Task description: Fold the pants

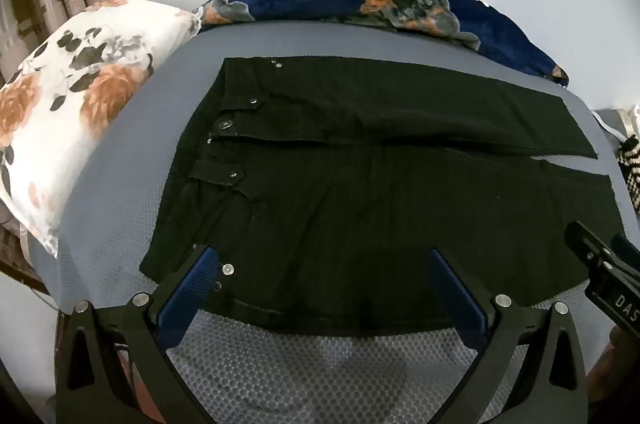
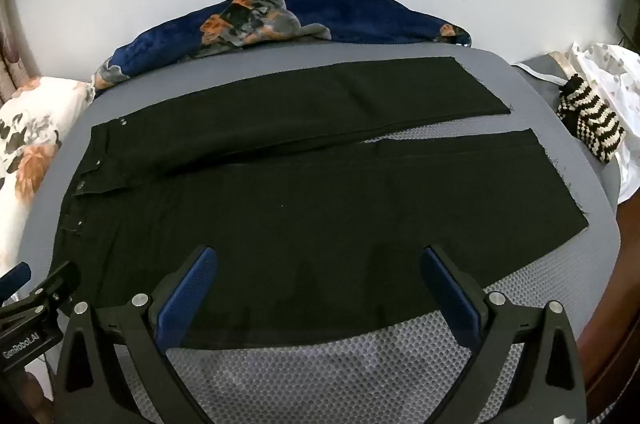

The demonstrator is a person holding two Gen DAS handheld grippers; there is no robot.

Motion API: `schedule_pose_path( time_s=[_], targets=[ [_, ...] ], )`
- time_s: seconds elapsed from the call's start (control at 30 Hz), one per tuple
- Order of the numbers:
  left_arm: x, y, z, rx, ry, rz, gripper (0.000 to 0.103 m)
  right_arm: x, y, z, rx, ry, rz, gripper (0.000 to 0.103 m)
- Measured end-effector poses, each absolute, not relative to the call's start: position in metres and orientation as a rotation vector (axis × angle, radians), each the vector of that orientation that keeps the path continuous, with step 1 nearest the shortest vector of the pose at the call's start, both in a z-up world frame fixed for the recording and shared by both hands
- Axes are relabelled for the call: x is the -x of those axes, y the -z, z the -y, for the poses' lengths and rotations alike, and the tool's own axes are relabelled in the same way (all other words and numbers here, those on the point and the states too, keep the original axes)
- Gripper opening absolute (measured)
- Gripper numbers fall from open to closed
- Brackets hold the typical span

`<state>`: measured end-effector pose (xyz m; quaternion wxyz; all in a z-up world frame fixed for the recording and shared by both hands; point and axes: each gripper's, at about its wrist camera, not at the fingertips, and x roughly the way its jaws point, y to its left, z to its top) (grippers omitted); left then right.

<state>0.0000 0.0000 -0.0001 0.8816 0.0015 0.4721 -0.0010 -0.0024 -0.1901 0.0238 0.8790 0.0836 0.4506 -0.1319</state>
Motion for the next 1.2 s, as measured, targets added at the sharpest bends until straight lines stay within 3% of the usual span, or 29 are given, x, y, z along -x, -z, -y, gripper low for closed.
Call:
schedule_pose_path(
  time_s=[1.2],
  targets=[
    [0.006, 0.015, -0.012, 0.048, 0.004, -1.03, 0.103, 0.003, -0.028, 0.188, -0.119, 0.273, -0.895, 0.101]
  ],
)
